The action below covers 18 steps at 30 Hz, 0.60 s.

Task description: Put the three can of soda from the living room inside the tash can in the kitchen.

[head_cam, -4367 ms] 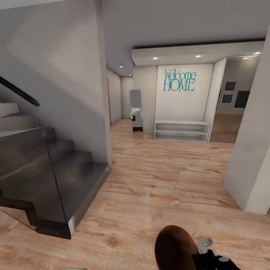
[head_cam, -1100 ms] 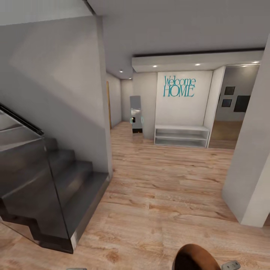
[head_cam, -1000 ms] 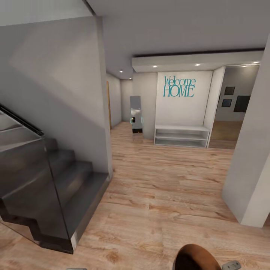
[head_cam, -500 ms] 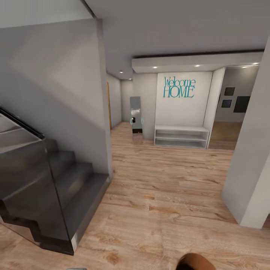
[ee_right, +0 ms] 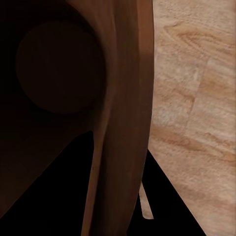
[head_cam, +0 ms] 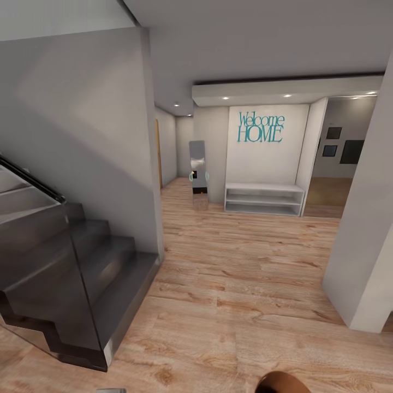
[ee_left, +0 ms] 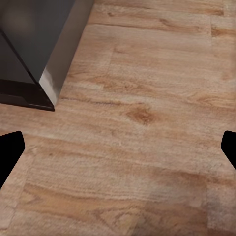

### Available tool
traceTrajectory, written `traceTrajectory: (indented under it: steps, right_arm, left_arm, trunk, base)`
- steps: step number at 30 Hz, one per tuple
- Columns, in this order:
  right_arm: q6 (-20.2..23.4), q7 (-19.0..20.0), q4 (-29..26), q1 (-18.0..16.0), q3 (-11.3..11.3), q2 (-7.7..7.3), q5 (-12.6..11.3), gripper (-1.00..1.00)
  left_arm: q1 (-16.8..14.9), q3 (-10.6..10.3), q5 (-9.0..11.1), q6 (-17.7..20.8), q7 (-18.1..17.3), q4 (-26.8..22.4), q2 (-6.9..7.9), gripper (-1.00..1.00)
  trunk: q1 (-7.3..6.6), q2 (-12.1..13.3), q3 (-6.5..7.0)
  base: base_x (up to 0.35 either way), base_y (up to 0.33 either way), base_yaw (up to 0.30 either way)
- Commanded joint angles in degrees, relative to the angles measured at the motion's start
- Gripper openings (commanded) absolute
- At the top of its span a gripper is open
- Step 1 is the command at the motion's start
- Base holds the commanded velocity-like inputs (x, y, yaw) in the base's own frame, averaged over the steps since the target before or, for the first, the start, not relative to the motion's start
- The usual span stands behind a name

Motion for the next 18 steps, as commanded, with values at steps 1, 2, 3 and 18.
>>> traceTrajectory:
  steps: [1,2,3,18]
  right_arm:
    - [0.0,0.4,-0.1,0.0,-0.4,0.0,-0.4,-1.0]
    - [0.0,0.4,-0.1,0.0,-0.4,0.01,-0.4,-1.0]
    - [0.0,0.4,-0.2,0.0,-0.4,0.01,-0.4,-1.0]
    - [0.1,0.3,-0.6,0.0,-5.2,0.01,-0.5,-1.0]
  left_arm:
    - [0.0,0.0,0.0,0.0,0.0,0.0,0.0,1.0]
    - [0.0,0.0,0.0,0.0,0.0,0.1,0.0,1.0]
    - [0.0,0.0,0.0,0.0,0.0,0.2,0.0,1.0]
    - [0.0,0.2,0.0,-0.1,0.0,0.4,0.0,1.0]
  trunk:
    - [0.0,0.0,0.01]
    - [0.0,0.0,0.01]
    - [0.0,0.0,0.01]
    - [0.0,0.0,0.01]
  base:
    - [0.0,0.0,0.0]
    - [0.0,0.0,0.0]
    - [0.0,0.0,0.0]
    - [0.0,0.0,-0.071]
